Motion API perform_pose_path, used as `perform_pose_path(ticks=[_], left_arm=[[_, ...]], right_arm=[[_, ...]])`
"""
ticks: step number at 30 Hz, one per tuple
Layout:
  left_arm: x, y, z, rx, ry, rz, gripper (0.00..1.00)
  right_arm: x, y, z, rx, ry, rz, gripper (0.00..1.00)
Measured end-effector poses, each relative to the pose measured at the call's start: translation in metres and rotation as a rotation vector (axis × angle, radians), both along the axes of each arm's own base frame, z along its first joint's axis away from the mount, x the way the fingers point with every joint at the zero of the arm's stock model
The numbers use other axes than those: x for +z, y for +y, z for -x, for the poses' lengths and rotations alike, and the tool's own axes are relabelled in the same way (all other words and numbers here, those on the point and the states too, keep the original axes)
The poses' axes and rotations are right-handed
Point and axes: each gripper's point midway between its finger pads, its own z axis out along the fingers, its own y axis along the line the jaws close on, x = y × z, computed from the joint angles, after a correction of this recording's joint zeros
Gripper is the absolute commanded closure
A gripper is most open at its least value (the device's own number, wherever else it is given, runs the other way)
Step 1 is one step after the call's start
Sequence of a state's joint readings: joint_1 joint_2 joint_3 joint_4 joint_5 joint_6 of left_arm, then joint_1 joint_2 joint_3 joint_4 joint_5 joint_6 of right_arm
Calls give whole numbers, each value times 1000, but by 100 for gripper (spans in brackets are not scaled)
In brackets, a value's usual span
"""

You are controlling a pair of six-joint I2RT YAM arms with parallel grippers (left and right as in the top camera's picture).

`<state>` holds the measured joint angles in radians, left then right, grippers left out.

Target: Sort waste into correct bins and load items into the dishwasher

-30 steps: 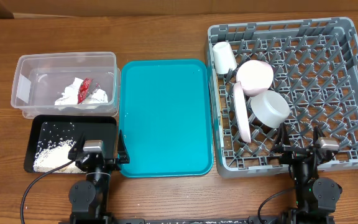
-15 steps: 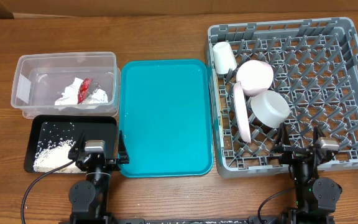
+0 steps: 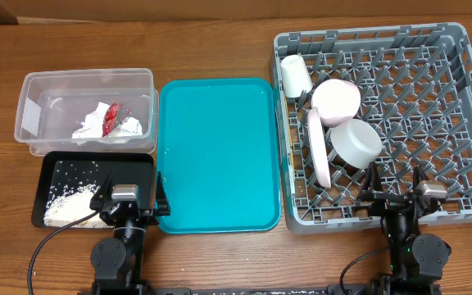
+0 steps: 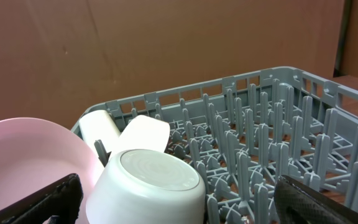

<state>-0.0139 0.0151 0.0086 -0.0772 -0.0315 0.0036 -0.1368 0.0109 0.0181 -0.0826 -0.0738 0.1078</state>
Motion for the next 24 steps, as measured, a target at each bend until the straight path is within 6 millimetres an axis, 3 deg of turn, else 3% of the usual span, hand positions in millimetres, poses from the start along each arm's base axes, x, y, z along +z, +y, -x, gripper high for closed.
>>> perform_pose_path(ticks=[24], left_arm=[[0, 0, 0, 0, 0, 0, 0]], right_arm=[[0, 12, -1, 49, 0, 3, 1]])
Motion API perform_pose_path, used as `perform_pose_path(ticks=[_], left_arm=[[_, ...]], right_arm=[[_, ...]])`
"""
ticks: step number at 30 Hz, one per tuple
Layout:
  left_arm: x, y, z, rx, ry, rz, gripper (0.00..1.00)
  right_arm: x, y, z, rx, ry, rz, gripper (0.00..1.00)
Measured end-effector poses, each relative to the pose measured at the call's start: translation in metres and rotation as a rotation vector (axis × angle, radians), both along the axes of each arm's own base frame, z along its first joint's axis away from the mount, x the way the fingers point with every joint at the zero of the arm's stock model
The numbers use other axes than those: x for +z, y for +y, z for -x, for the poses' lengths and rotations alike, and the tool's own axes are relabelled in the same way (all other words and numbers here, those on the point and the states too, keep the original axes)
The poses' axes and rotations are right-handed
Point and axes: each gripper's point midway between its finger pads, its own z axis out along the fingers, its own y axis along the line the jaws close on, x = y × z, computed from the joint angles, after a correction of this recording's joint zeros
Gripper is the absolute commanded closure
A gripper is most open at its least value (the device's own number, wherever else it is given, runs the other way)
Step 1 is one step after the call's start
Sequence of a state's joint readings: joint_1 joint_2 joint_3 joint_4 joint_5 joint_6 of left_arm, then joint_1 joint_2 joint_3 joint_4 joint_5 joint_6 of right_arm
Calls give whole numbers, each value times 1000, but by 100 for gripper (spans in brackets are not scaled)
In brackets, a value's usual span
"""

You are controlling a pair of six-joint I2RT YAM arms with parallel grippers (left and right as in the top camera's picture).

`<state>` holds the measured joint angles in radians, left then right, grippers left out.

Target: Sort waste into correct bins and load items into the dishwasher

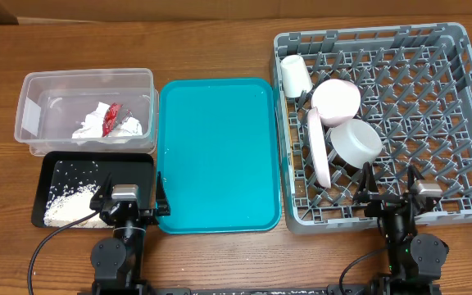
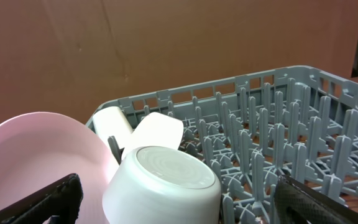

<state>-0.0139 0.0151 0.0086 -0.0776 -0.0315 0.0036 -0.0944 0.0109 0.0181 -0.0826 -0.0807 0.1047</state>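
Note:
A grey dish rack (image 1: 465, 123) on the right holds a white cup (image 1: 294, 75), a pink bowl (image 1: 336, 100), a pink plate (image 1: 317, 146) on edge and a white bowl (image 1: 355, 142) lying tilted. My right gripper (image 1: 392, 187) is open at the rack's near edge. In the right wrist view its fingers (image 2: 48, 199) are spread wide on either side of the white bowl (image 2: 163, 183), without touching it. My left gripper (image 1: 128, 198) sits open at the near edge, between the black tray and the teal tray.
A bare teal tray (image 1: 218, 156) lies in the middle. At the left, a clear bin (image 1: 35, 90) holds crumpled paper and a red wrapper. In front of it, a black tray (image 1: 129, 168) carries white crumbs.
My right gripper has shifted slightly to the left along the rack's near edge, still open. The dishes, both trays, the bin and the left arm are unchanged.

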Motion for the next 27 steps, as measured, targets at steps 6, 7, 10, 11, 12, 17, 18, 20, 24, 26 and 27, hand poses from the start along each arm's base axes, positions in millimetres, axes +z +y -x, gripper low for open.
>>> perform_pose_path(ticks=[6, 7, 10, 11, 12, 17, 18, 20, 24, 26, 27], left_arm=[[0, 0, 0, 0, 0, 0, 0], [0, 0, 0, 0, 0, 0, 0], [0, 0, 0, 0, 0, 0, 0], [0, 0, 0, 0, 0, 0, 0], [0, 0, 0, 0, 0, 0, 0], [0, 0, 0, 0, 0, 0, 0], [0, 0, 0, 0, 0, 0, 0], [0, 0, 0, 0, 0, 0, 0], [0, 0, 0, 0, 0, 0, 0], [0, 0, 0, 0, 0, 0, 0], [0, 0, 0, 0, 0, 0, 0]], right_arm=[[2, 10, 0, 57, -12, 86, 0], [2, 12, 0, 71, -12, 106, 0], [2, 16, 1, 94, -17, 143, 1], [2, 16, 1, 97, -18, 150, 0], [2, 17, 1, 101, -19, 157, 0], [3, 19, 1, 112, -21, 174, 0], [3, 19, 1, 113, -21, 176, 0], [3, 19, 1, 113, -21, 179, 0], [3, 19, 1, 113, -22, 182, 0], [3, 19, 1, 113, -22, 183, 0], [3, 19, 1, 113, -22, 183, 0]])
